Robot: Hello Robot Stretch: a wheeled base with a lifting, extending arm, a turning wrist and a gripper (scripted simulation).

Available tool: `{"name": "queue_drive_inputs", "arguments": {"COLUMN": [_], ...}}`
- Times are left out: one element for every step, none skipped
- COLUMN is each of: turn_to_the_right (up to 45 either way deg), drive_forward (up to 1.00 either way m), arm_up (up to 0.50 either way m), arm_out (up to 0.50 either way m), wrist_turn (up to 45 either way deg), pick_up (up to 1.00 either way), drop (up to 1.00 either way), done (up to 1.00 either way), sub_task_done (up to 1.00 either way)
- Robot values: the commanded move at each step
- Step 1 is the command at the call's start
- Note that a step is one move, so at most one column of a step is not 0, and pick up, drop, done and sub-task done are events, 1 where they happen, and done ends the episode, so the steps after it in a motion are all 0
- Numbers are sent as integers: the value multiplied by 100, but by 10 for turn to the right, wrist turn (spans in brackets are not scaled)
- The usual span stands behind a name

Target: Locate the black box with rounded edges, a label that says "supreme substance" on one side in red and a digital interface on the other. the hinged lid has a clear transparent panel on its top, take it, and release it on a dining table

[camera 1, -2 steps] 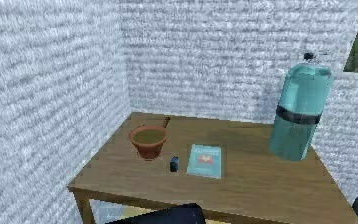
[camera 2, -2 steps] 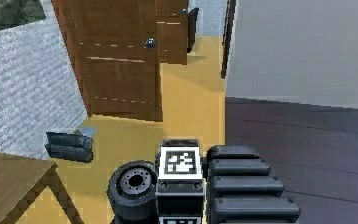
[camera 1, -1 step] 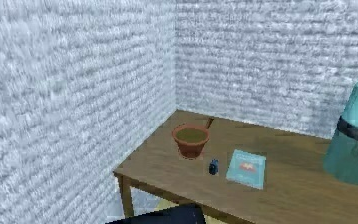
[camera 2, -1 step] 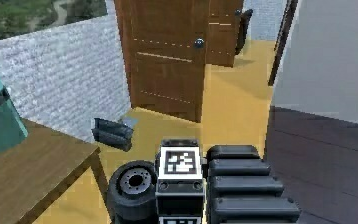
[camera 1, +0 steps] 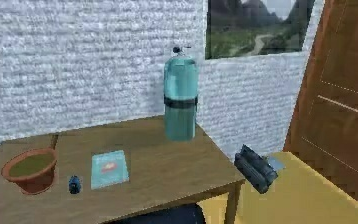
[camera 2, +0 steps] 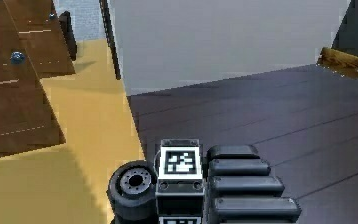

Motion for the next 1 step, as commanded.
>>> {"name": "queue_drive_inputs", "arguments": {"turn_to_the_right": [30], "drive_forward": [0], "arm_up": [0], "arm_out": [0], "wrist_turn": [0], "pick_up": [0], "drop": [0], "done": [0], "sub_task_done": [0]}}
